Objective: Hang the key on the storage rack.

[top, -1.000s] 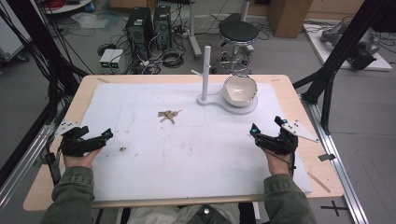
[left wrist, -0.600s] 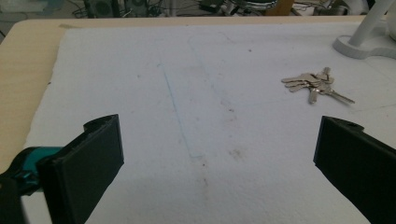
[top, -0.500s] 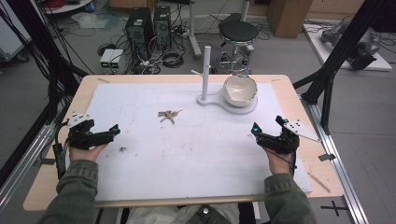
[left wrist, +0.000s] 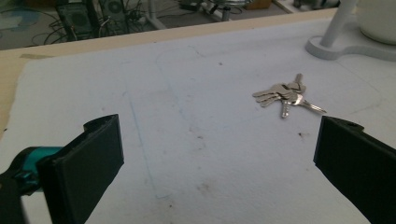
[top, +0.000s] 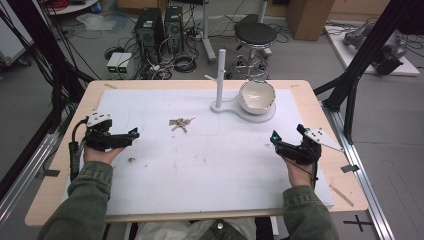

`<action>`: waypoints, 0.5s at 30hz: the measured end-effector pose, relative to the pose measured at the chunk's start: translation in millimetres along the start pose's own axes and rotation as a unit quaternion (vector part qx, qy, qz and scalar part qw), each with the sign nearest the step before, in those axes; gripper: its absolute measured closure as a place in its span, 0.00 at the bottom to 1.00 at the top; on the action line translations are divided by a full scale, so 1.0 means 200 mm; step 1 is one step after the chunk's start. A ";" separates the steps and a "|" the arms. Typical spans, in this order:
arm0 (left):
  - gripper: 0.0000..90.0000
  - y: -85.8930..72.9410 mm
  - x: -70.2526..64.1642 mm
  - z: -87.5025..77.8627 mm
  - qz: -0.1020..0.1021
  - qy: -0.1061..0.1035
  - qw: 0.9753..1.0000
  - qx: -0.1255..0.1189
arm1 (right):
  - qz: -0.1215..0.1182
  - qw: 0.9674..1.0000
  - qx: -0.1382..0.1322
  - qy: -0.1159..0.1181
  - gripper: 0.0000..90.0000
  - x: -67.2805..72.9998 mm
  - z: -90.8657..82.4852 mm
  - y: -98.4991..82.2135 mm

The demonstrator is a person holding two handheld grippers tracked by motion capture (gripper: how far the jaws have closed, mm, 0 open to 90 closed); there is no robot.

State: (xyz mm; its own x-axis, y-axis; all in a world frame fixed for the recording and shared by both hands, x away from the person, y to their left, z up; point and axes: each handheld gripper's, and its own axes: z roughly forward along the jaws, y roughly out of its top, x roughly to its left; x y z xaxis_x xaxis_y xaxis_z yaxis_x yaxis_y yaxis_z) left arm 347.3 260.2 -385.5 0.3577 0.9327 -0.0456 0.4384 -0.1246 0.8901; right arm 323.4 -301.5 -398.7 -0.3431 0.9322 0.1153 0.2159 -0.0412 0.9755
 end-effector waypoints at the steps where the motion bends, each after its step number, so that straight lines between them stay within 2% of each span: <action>1: 0.02 0.01 -0.02 0.01 0.005 -0.007 1.000 0.001 | 0.003 1.000 0.001 -0.001 0.01 0.00 0.00 0.00; 4: 0.02 0.03 -0.04 0.04 0.007 -0.018 1.000 0.003 | 0.004 1.000 -0.001 0.000 0.01 0.00 0.00 0.00; 7: 0.02 0.05 -0.04 0.07 0.003 -0.016 1.000 0.006 | 0.008 1.000 0.003 0.002 0.01 0.00 0.00 0.00; 9: 0.02 0.07 -0.05 0.08 0.008 -0.016 1.000 0.010 | 0.007 1.000 0.006 0.003 0.01 0.01 0.00 0.00; 11: 0.02 0.09 -0.06 0.10 0.004 -0.023 1.000 0.010 | -0.001 1.000 0.004 0.003 0.01 0.01 0.00 0.00; 14: 0.02 0.12 -0.07 0.12 0.004 -0.025 1.000 0.008 | 0.003 1.000 0.005 0.004 0.01 0.01 0.00 0.00; 15: 0.02 0.13 -0.06 0.13 -0.002 -0.027 1.000 0.005 | 0.004 1.000 0.006 0.007 0.01 0.01 0.00 0.00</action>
State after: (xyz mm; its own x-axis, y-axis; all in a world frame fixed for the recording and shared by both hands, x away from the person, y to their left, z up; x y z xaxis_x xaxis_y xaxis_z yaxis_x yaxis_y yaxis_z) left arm 375.7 236.0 -374.7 0.4001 0.9135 -0.0732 0.4476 -0.1250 0.8855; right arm 323.4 -300.2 -399.1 -0.3536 0.9269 0.1257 0.2294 -0.0443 0.9723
